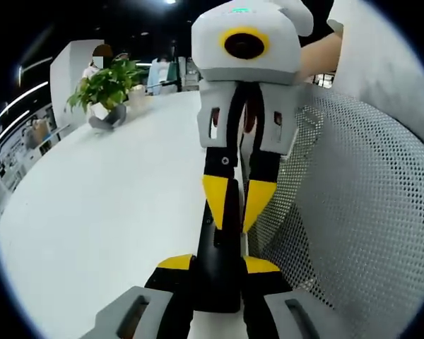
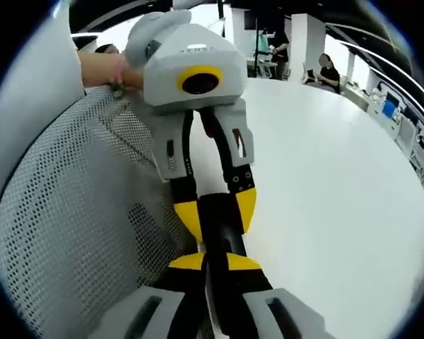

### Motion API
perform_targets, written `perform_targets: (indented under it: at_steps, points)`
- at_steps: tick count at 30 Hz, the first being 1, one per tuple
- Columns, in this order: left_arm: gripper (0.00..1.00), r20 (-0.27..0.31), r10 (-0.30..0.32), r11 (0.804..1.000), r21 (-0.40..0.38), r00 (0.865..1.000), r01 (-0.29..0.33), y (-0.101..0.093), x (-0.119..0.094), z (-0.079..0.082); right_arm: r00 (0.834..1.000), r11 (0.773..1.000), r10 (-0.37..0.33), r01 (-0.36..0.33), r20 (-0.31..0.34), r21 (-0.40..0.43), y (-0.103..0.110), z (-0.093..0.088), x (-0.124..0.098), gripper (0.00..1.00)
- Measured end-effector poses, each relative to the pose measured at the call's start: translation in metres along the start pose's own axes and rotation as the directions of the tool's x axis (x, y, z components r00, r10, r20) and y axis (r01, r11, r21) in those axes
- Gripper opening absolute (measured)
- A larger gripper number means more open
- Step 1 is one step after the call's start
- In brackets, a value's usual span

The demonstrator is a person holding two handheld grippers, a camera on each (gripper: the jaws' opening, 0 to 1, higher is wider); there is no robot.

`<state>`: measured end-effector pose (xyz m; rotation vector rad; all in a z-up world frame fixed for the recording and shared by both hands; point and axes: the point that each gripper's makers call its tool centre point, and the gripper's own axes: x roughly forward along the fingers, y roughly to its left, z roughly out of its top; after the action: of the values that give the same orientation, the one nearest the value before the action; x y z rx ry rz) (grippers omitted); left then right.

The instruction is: Press the specified remote control buttons in sequence, fully releasing each button before pressing the next.

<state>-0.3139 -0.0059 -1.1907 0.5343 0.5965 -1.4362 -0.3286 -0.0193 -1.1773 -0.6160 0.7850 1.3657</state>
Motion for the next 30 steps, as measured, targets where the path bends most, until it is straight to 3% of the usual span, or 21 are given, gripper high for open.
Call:
perform_targets:
  at_steps: [6, 11, 16, 24, 30]
  points:
    - [0.24, -0.001, 0.009, 1.000, -0.002, 1.000, -0.009, 0.000, 0.000, 0.001, 1.000, 1.000, -0.014, 0.014, -0.008, 0.002, -0.009, -0.011, -0.004, 0.19]
    - [0.25, -0.017, 0.032, 0.999, -0.031, 0.999, -0.033, 0.000, 0.001, 0.001, 1.000, 0.999, 0.008, -0.009, 0.027, 0.042, -0.014, -0.012, -0.002, 0.22]
    - [0.24, -0.052, 0.045, 0.998, -0.045, 0.998, -0.047, -0.003, 0.001, 0.000, 0.998, 0.998, 0.049, -0.048, 0.033, -0.032, -0.012, -0.012, 0.006, 0.24]
    - [0.25, -0.069, 0.053, 0.997, -0.043, 0.996, -0.056, -0.003, 0.000, 0.001, 0.998, 0.999, 0.036, -0.035, 0.045, -0.024, -0.011, -0.013, 0.004, 0.23]
    - [0.29, -0.094, 0.066, 0.982, -0.168, 0.993, -0.081, -0.001, -0.003, 0.003, 0.999, 0.999, 0.019, -0.018, 0.041, -0.029, -0.012, -0.014, 0.005, 0.23]
